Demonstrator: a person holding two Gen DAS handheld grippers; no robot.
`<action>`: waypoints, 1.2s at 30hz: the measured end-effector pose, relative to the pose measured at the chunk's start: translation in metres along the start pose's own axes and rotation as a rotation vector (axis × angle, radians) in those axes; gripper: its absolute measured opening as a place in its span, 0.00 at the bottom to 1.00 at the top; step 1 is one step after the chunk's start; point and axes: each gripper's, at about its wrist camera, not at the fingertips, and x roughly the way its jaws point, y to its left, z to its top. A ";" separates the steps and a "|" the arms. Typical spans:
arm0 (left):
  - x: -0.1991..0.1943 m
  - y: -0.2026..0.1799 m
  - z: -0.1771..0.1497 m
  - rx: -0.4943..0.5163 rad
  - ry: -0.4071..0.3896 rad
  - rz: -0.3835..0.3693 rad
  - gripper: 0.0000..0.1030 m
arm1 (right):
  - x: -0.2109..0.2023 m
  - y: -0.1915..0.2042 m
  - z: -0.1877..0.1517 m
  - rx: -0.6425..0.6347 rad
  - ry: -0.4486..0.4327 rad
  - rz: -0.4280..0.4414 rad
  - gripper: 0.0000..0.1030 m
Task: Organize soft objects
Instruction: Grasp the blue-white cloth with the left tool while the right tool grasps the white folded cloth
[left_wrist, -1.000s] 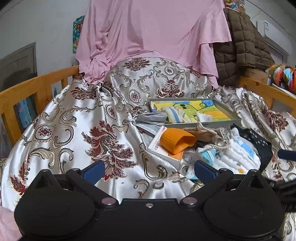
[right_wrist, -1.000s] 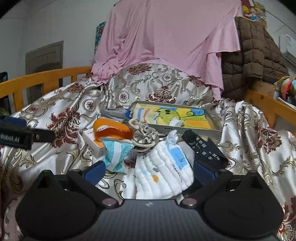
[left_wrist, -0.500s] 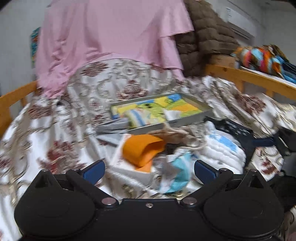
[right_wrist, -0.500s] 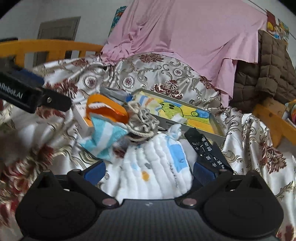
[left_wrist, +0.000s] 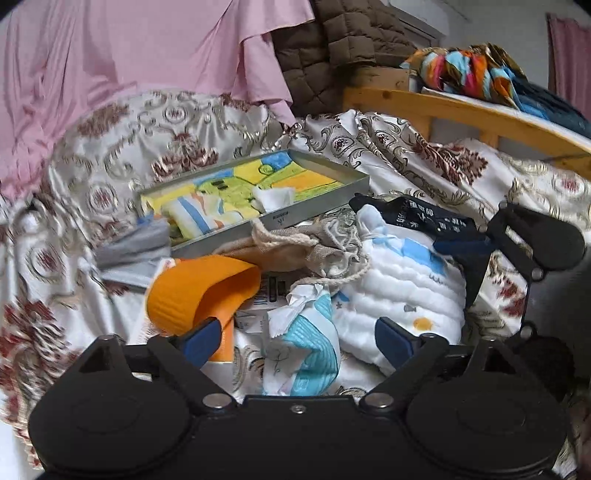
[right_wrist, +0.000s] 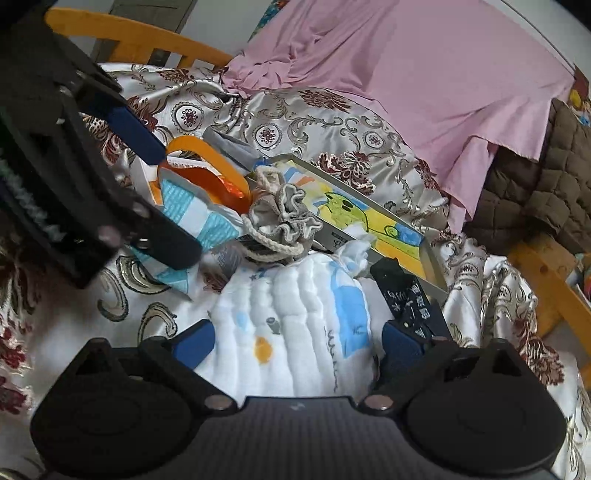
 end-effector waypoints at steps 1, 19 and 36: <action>0.003 0.003 0.000 -0.018 0.004 -0.010 0.84 | 0.002 0.002 0.000 -0.013 -0.004 0.002 0.92; 0.016 0.012 -0.005 -0.106 0.036 -0.088 0.33 | 0.016 0.000 -0.001 0.005 0.026 0.048 0.60; -0.006 0.005 -0.006 -0.128 0.059 -0.066 0.28 | 0.006 -0.007 -0.003 0.083 0.041 0.047 0.17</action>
